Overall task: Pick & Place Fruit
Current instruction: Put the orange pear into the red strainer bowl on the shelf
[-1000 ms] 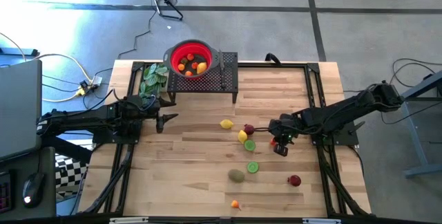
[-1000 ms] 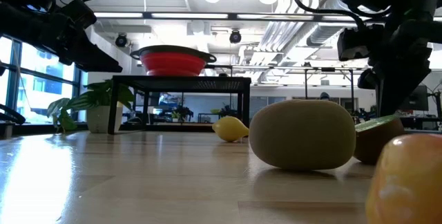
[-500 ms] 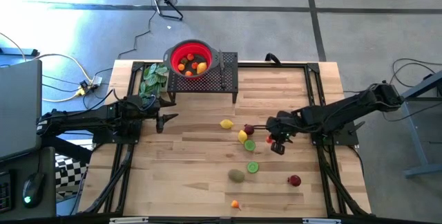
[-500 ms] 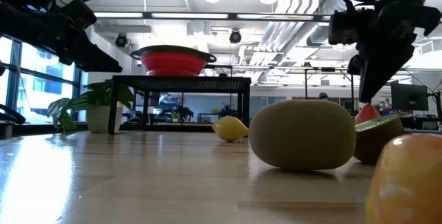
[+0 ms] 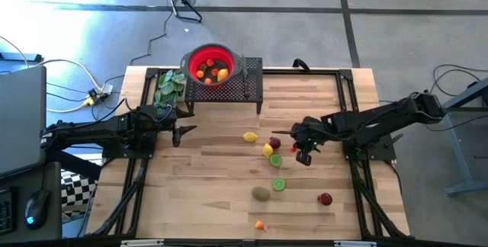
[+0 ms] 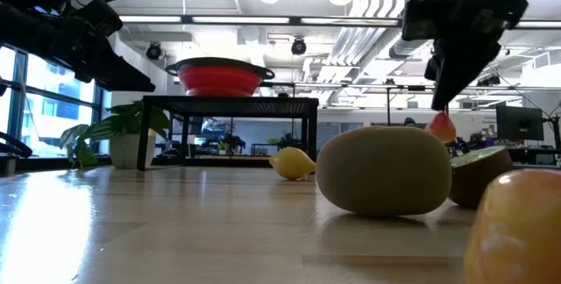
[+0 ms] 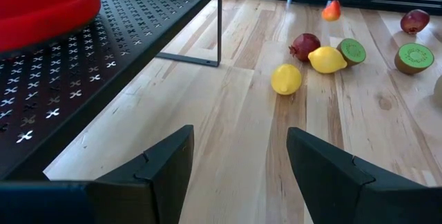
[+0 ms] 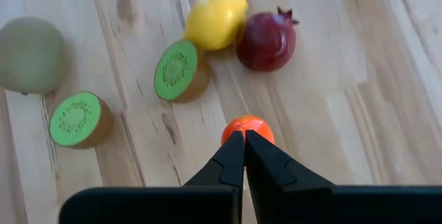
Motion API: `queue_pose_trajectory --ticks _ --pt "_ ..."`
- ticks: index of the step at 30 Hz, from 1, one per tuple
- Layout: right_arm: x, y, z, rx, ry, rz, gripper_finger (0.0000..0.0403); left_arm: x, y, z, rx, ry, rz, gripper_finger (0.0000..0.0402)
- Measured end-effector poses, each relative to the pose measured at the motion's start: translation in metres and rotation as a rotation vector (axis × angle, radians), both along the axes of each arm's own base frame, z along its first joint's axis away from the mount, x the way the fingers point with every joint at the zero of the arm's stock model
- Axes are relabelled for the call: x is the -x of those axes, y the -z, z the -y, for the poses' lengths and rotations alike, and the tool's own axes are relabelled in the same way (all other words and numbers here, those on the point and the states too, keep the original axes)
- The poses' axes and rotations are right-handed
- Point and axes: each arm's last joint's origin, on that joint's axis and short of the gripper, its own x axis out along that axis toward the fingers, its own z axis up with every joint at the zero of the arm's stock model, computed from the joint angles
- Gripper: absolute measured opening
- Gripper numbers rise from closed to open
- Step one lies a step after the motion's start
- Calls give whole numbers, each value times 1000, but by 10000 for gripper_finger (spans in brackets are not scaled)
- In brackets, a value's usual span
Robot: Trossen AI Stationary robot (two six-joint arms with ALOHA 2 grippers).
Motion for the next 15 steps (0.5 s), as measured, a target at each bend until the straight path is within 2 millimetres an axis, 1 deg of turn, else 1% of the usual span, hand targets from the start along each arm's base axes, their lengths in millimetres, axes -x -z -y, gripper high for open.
queue_pose_trajectory --ticks 9,15 --pt "-5 -11 3 8 -11 38 3 0 0 0 0 0 0 228" --pt "-12 -26 3 9 -7 94 3 0 0 0 0 0 0 228"
